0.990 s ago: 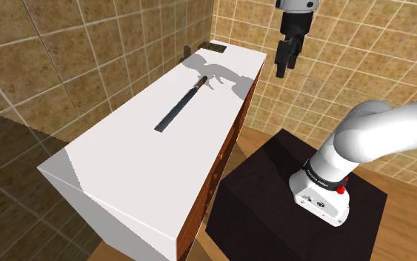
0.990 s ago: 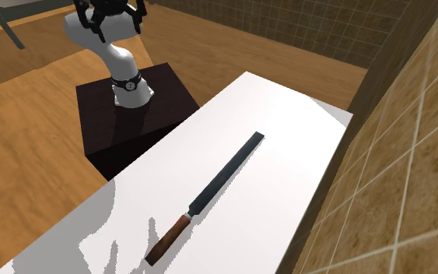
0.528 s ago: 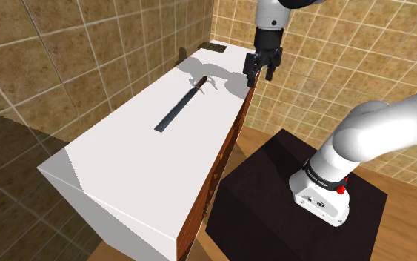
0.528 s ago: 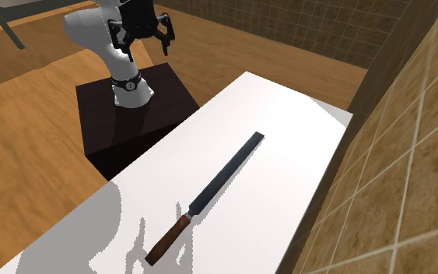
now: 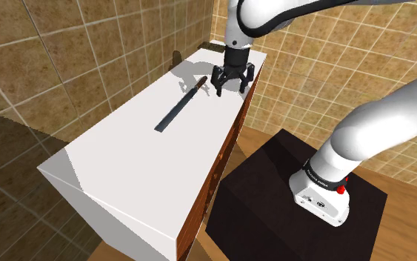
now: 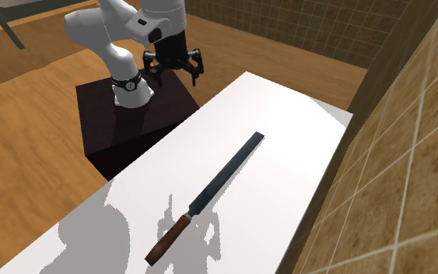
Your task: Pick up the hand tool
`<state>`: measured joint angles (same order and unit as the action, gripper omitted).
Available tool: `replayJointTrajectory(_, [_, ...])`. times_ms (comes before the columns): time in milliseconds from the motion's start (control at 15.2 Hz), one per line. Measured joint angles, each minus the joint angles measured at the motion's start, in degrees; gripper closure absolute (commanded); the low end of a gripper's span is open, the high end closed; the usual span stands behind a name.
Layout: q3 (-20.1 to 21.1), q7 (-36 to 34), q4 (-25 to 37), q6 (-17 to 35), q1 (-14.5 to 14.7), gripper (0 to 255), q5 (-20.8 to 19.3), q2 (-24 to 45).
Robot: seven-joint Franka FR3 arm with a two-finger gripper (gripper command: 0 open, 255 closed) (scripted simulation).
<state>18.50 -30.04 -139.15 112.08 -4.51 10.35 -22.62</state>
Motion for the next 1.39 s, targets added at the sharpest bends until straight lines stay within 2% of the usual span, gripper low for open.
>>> replayJointTrajectory(264, [2.9, -9.8, 4.3, 6.3, -2.1, 0, -1.5, 8.6])
replayJointTrajectory(660, [4.9, -25.0, 10.6, 14.9, -4.1, 0, -7.0, 21.3])
replayJointTrajectory(924, [3.9, -35.1, 17.5, 18.3, -4.3, 0, -12.3, 30.5])
replayJointTrajectory(1386, [-0.6, -50.6, 29.3, 21.9, -1.8, 0, -19.2, 43.8])
